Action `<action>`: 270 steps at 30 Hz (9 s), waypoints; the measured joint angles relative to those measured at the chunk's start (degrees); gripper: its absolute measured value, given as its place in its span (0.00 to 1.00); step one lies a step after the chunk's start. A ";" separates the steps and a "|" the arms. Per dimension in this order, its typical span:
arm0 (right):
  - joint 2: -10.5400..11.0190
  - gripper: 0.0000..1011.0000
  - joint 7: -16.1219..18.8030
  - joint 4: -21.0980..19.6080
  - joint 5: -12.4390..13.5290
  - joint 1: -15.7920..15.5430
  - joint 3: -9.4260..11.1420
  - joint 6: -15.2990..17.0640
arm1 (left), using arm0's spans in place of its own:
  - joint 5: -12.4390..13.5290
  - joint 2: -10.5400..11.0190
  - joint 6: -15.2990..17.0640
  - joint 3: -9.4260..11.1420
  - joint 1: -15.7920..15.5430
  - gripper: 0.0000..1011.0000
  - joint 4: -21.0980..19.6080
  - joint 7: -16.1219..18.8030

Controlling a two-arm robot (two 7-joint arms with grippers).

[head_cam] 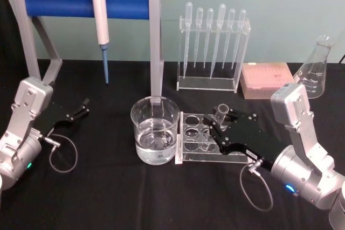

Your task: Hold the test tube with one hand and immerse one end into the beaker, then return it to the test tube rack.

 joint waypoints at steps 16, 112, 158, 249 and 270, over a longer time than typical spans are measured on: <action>0.26 0.23 1.32 -0.20 0.23 1.02 0.50 1.55 | 0.00 0.00 0.00 0.00 0.00 0.99 0.00 0.00; 6.87 0.23 7.55 -10.41 10.82 12.87 3.61 21.57 | 0.00 -0.01 0.00 0.00 0.00 0.99 0.00 0.00; 6.87 0.23 7.55 -10.41 10.83 12.87 3.61 21.57 | 0.00 0.00 0.00 0.00 0.00 0.99 0.00 0.00; 6.87 0.23 7.55 -10.41 10.83 12.87 3.61 21.57 | 0.00 0.00 0.00 0.00 0.00 0.99 0.00 0.00; 6.17 0.23 8.68 -10.25 13.80 18.67 0.83 23.43 | 0.00 0.00 0.00 0.00 0.00 0.99 0.00 0.00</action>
